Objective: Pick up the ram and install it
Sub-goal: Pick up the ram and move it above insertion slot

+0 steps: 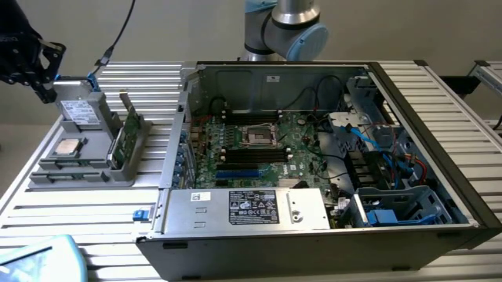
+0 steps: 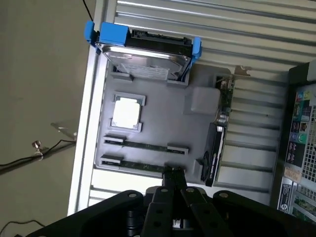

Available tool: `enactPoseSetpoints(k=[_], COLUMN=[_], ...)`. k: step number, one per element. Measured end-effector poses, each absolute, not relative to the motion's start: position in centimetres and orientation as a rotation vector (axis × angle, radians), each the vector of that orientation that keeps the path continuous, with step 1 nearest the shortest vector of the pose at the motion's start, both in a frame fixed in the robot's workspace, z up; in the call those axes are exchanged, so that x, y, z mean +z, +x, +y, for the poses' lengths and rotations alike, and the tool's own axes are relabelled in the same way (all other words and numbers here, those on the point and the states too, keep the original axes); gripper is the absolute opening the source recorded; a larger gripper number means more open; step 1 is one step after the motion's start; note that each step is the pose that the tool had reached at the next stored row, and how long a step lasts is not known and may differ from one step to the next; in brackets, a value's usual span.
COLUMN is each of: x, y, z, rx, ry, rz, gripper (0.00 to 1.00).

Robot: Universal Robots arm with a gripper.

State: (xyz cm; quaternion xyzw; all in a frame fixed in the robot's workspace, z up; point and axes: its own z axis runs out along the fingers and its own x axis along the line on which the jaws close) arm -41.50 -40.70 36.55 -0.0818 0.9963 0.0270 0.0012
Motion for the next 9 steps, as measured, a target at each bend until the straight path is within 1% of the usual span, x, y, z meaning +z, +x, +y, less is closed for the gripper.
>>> enactPoseSetpoints(k=[9], x=[35.95], y=[-41.50], z=[-40.70], rx=[0.085], ry=[-0.512], rz=[3.100], gripper=[0.11])
